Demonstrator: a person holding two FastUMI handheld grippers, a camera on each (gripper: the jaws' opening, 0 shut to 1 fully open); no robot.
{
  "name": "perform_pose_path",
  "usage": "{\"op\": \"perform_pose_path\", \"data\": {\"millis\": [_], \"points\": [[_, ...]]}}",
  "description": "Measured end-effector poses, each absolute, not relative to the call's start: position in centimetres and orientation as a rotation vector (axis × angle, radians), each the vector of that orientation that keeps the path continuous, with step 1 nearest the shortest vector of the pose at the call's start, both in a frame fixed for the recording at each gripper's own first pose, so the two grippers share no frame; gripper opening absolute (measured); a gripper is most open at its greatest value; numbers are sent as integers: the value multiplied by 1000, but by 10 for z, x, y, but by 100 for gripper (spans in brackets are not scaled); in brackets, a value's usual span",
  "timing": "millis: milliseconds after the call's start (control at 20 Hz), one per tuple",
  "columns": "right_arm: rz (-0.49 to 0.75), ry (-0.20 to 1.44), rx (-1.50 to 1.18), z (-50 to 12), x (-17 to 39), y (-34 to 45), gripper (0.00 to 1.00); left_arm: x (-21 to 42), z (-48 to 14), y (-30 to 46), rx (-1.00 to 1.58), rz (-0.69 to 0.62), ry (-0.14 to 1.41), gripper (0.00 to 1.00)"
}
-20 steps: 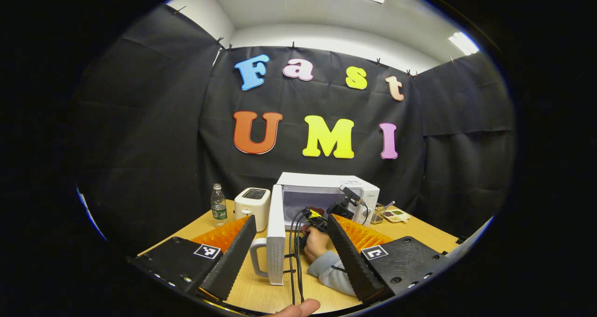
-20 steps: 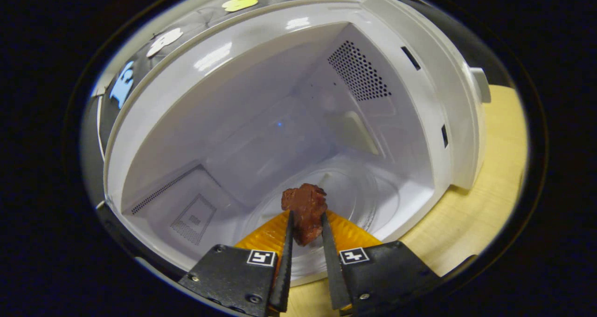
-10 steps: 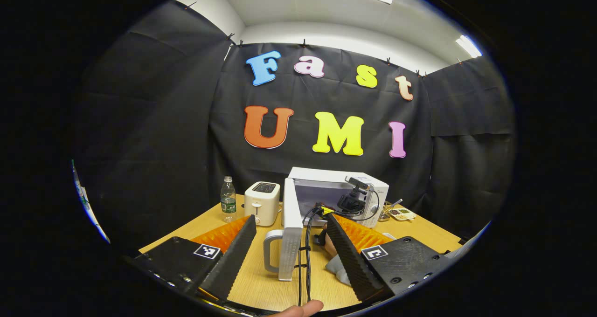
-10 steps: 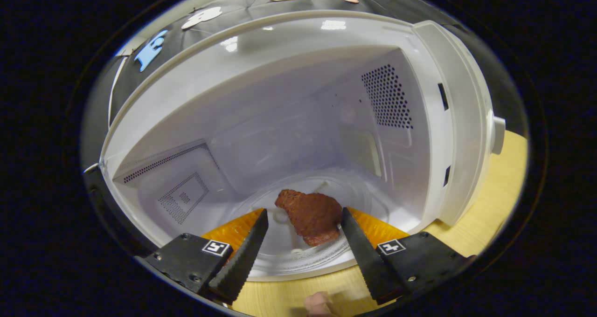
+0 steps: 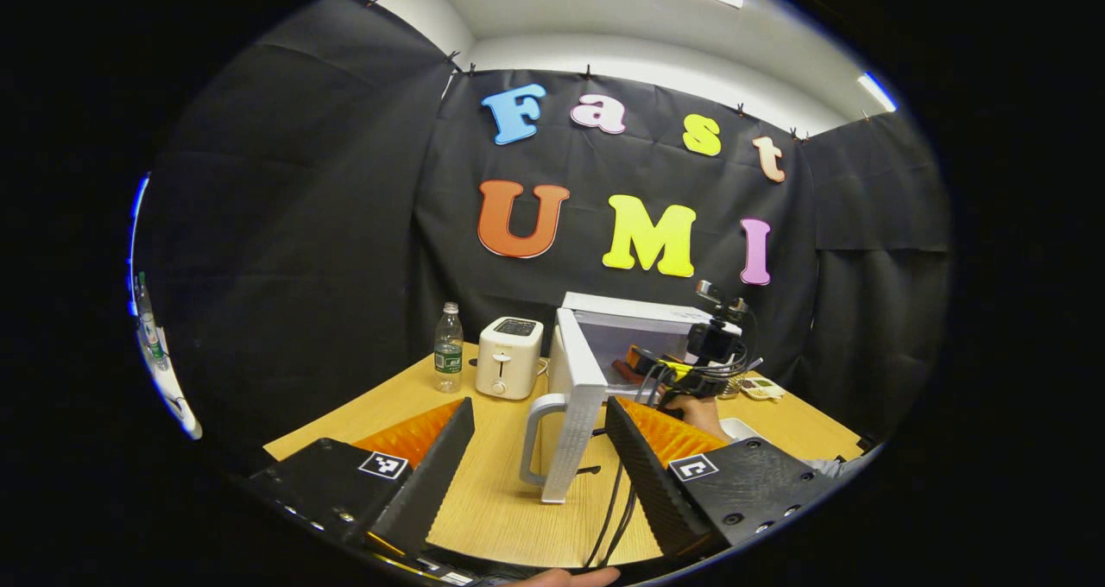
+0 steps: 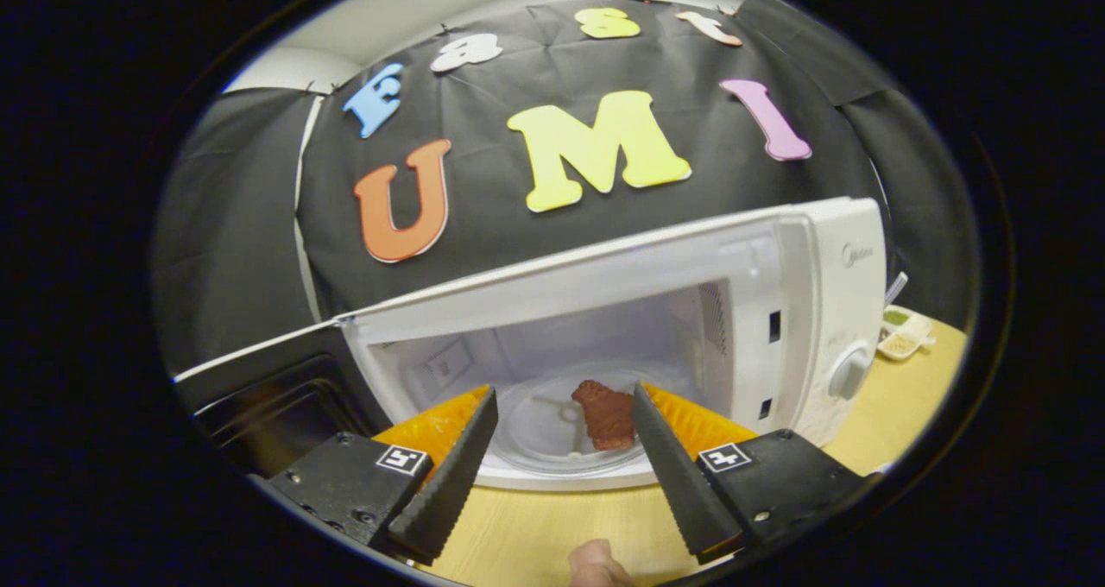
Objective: Open the microwave oven with the left hand, put the food in, and close the microwave oven.
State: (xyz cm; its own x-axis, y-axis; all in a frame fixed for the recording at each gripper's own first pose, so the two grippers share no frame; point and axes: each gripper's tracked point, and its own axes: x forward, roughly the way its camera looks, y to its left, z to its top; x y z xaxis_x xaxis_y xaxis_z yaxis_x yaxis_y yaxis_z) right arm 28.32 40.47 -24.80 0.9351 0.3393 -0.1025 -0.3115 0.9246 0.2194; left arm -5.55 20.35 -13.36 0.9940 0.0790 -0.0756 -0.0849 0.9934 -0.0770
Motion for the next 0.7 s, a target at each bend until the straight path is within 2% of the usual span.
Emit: {"op": "perform_pose_path", "data": {"millis": [50, 100, 150, 200, 250, 300, 350, 500, 550, 650, 700], "points": [[347, 117, 183, -236, 270, 395, 99, -56, -138, 207, -88, 80, 79, 93], [356, 100, 172, -224, 256, 385, 91, -57, -142, 207, -96, 68, 77, 94], [381, 79, 162, -209, 240, 378, 91, -56, -143, 208, -106, 55, 69, 82], [396, 63, 157, -197, 227, 370, 91, -50, -145, 209, -111, 44, 62, 93], [414, 53, 139, -186, 211, 362, 91, -48, -146, 213, -110, 39, 54, 91], [425, 41, 122, -176, 195, 352, 91, -45, -149, 220, -110, 48, 43, 82], [443, 19, 106, -165, 177, 342, 91, -42, -149, 225, -118, 49, 29, 78], [477, -62, 48, -136, 123, 311, 91, -34, -154, 231, -167, 32, 18, 35], [476, -89, 29, -128, 108, 300, 91, -32, -162, 231, -171, 13, 39, 7], [469, -126, 3, -116, 80, 279, 91, -15, -166, 238, -142, 25, 28, 7], [456, -141, 0, -112, 68, 268, 91, -28, -172, 243, -140, 23, 47, 0]]}}
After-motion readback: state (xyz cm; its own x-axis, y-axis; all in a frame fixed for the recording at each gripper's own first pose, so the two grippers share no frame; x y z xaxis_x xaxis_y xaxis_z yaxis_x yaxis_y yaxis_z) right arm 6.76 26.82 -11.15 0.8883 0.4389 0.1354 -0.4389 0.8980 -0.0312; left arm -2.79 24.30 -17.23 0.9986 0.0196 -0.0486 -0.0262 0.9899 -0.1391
